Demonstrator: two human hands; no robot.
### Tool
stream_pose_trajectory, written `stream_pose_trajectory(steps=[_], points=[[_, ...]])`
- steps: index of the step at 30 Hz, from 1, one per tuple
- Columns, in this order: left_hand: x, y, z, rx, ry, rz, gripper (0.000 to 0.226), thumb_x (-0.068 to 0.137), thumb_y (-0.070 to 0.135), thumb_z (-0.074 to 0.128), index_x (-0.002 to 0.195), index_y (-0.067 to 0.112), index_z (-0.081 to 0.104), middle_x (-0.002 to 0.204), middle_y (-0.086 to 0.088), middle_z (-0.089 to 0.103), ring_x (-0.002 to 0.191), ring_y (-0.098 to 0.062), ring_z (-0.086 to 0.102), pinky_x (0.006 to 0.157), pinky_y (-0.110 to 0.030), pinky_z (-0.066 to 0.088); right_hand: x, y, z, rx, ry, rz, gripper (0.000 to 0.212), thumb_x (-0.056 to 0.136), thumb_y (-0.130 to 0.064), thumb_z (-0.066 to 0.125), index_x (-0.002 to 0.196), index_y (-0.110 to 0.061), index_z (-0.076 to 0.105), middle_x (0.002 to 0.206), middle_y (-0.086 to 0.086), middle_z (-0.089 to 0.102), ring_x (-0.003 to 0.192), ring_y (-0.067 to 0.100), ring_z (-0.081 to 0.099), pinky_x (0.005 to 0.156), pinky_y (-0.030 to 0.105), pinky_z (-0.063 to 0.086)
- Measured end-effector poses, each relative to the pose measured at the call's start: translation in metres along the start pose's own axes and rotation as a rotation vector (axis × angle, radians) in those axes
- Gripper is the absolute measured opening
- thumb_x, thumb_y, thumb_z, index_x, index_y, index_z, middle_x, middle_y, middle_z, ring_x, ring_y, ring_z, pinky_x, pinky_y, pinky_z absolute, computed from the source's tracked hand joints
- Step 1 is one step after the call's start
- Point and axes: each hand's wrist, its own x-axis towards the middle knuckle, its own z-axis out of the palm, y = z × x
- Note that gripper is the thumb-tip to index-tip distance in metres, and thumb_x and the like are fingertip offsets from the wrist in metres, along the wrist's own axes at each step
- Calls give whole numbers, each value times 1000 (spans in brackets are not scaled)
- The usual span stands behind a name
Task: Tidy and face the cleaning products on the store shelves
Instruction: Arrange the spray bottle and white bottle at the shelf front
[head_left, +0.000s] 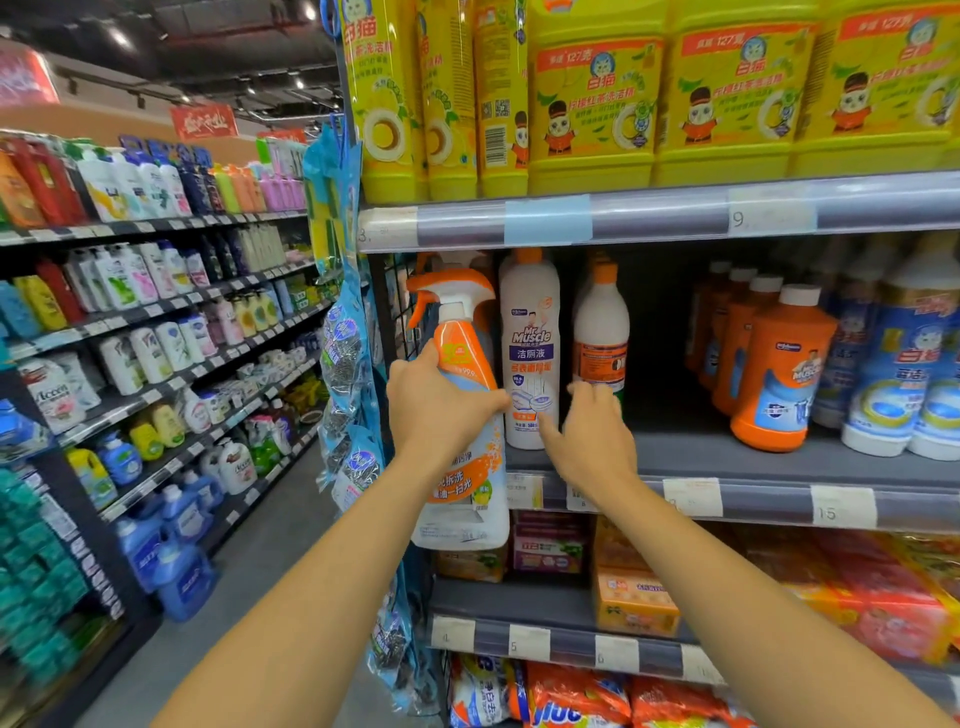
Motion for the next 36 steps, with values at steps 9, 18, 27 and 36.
stream_pose_trajectory(steps=[9,18,27,36], points=[[33,14,16,47,134,50,74,52,49,88,112,18,57,107,-2,40,105,-27,52,77,-32,46,-54,84,-15,-197,53,-179,37,89,-37,57,112,-8,62,105,7,58,101,27,52,95,43,41],[54,13,28,47,194,76,65,57,42,89,99,15,48,109,-5,38,106,-28,49,79,-29,40,-56,104,-16,-268,-21,-330,45,88,-44,59,120,-12,59,113,3,58,108,22,51,109,42,30],[57,0,40,-23,208,108,69,59,35,91,111,7,55,111,-8,41,104,-25,48,85,-28,42,-57,106,-20,-322,-65,-352,59,86,-59,48,124,-14,55,116,3,56,111,23,49,109,42,31],[66,-8,45,-32,217,90,80,55,44,93,114,5,55,114,-7,41,107,-24,51,85,-25,37,-58,102,-20,-336,-77,-313,60,86,-61,46,125,-15,55,118,2,56,113,22,49,110,42,33]])
